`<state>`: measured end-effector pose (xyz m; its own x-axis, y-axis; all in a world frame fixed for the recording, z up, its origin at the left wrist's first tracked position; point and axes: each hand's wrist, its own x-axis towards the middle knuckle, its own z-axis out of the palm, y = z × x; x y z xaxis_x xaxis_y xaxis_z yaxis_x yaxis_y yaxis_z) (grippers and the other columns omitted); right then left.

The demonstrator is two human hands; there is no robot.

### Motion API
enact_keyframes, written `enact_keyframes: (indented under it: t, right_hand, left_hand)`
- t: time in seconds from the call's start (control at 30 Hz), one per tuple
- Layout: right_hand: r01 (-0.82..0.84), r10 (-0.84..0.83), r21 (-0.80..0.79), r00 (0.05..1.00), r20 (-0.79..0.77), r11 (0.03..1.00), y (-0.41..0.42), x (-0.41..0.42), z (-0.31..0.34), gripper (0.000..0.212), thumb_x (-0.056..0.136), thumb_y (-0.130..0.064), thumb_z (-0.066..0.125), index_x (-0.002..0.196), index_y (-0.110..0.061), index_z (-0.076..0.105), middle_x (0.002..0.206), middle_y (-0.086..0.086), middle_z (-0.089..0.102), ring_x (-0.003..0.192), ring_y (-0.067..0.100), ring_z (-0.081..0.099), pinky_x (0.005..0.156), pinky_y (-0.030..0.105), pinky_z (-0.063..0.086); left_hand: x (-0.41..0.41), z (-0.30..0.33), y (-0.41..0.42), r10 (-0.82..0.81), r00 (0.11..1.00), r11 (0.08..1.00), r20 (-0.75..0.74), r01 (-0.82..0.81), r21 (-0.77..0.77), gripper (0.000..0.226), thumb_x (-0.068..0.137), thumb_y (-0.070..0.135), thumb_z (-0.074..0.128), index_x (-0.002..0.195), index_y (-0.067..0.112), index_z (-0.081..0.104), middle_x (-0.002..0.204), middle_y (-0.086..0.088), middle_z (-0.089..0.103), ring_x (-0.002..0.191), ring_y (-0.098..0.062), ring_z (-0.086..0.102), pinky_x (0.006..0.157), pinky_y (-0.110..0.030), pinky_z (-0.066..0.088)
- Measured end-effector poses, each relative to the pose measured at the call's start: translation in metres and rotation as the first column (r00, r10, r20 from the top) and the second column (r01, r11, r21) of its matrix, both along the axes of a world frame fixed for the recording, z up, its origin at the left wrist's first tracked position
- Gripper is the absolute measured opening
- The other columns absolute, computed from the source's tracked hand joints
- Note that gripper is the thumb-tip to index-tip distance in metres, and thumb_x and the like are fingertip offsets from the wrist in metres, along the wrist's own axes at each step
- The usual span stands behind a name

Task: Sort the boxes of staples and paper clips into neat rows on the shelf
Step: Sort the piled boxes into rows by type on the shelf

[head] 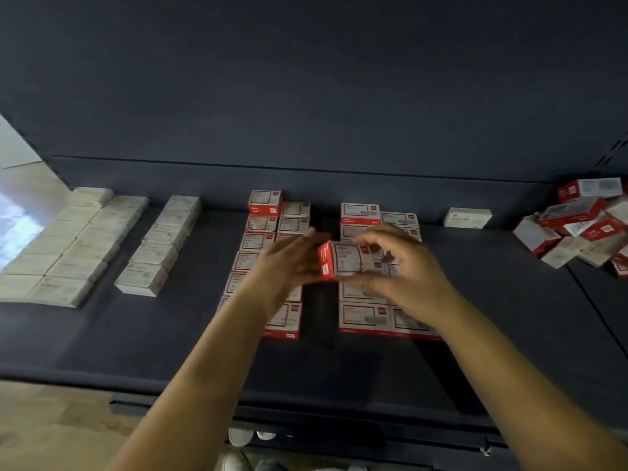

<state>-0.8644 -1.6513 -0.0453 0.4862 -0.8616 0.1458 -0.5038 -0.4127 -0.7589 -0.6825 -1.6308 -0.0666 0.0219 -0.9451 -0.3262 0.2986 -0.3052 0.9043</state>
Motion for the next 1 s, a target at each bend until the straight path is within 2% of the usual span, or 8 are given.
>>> enact_keyframes:
  t: [0.07,0.17,0.27,0.37,0.47,0.73,0.9,1.0]
  right_hand:
    - [0.058,-0.059,-0.046,0.998,-0.016,0.997,-0.011,0.020,-0.006,0.041,0.074,-0.024,0.075,0.111,-0.020,0.058,0.103,-0.019,0.050,0.098,-0.001,0.045,0.082,0.006,0.034]
    - [0.140,-0.155,-0.138,0.982,-0.105,0.980,-0.037,0.052,-0.015,0.040,0.079,-0.026,0.070,0.115,-0.013,0.057,0.109,-0.003,0.054,0.099,0.008,0.048,0.079,0.016,0.036]
    - [0.184,-0.218,-0.204,0.963,-0.159,0.962,-0.065,0.082,-0.024,0.045,0.082,-0.028,0.066,0.121,-0.009,0.053,0.116,0.004,0.053,0.105,0.015,0.049,0.083,0.020,0.035]
    - [0.207,-0.268,-0.255,0.935,-0.232,0.944,-0.087,0.106,-0.029,0.051,0.086,-0.028,0.063,0.130,-0.008,0.046,0.126,0.006,0.045,0.116,0.019,0.046,0.095,0.024,0.036]
    - [0.243,-0.328,-0.295,0.899,-0.289,0.924,-0.098,0.120,-0.036,0.044,0.088,-0.022,0.060,0.128,-0.007,0.048,0.128,0.008,0.039,0.116,0.020,0.044,0.096,0.025,0.037]
    - [0.255,-0.326,-0.301,0.920,-0.218,0.919,-0.102,0.136,-0.057,0.033,0.085,-0.014,0.061,0.118,-0.011,0.058,0.117,0.006,0.043,0.108,0.020,0.047,0.093,0.028,0.042]
    - [0.252,-0.339,-0.331,0.910,-0.239,0.909,-0.098,0.137,-0.061,0.039,0.088,-0.015,0.059,0.126,-0.014,0.054,0.119,0.005,0.042,0.112,0.020,0.042,0.091,0.024,0.038]
    - [0.234,-0.359,-0.382,0.884,-0.299,0.894,-0.092,0.135,-0.057,0.041,0.086,-0.018,0.059,0.126,-0.014,0.054,0.120,0.005,0.045,0.114,0.023,0.041,0.094,0.033,0.040]
  left_hand:
    - [0.025,0.002,-0.006,0.150,0.936,0.982,0.318,-0.102,-0.162,0.022,0.091,0.023,0.056,0.107,0.011,0.064,0.096,-0.004,0.070,0.089,-0.017,0.066,0.073,-0.022,0.050]
    - [0.063,-0.009,-0.023,0.281,0.520,0.938,0.806,0.031,-0.346,0.019,0.093,0.015,0.054,0.108,0.016,0.066,0.097,0.006,0.064,0.091,-0.010,0.060,0.077,-0.015,0.044]
    - [0.089,-0.021,-0.040,0.255,0.128,0.934,0.959,0.225,-0.278,0.033,0.093,0.019,0.050,0.125,0.020,0.056,0.125,-0.007,0.054,0.116,-0.025,0.046,0.096,-0.034,0.039]
    - [0.100,-0.022,-0.054,0.171,-0.047,0.937,0.984,0.316,-0.148,0.045,0.094,0.023,0.048,0.138,0.023,0.040,0.142,-0.005,0.037,0.132,-0.026,0.029,0.108,-0.041,0.028]
    - [0.104,-0.024,-0.064,0.139,-0.072,0.929,0.988,0.355,-0.105,0.044,0.095,0.023,0.044,0.139,0.022,0.038,0.143,-0.002,0.038,0.133,-0.022,0.031,0.109,-0.040,0.028]
    - [0.108,-0.029,-0.065,0.132,0.018,0.908,0.991,0.398,-0.128,0.042,0.094,0.020,0.043,0.135,0.020,0.043,0.137,-0.002,0.042,0.118,-0.023,0.048,0.101,-0.040,0.039]
    - [0.109,-0.030,-0.062,0.135,-0.018,0.912,0.991,0.393,-0.117,0.046,0.093,0.022,0.044,0.139,0.021,0.038,0.140,-0.002,0.038,0.124,-0.023,0.042,0.107,-0.038,0.029]
    - [0.106,-0.027,-0.063,0.140,-0.070,0.916,0.988,0.387,-0.102,0.046,0.093,0.026,0.045,0.138,0.022,0.038,0.142,-0.002,0.037,0.131,-0.024,0.032,0.110,-0.040,0.020]
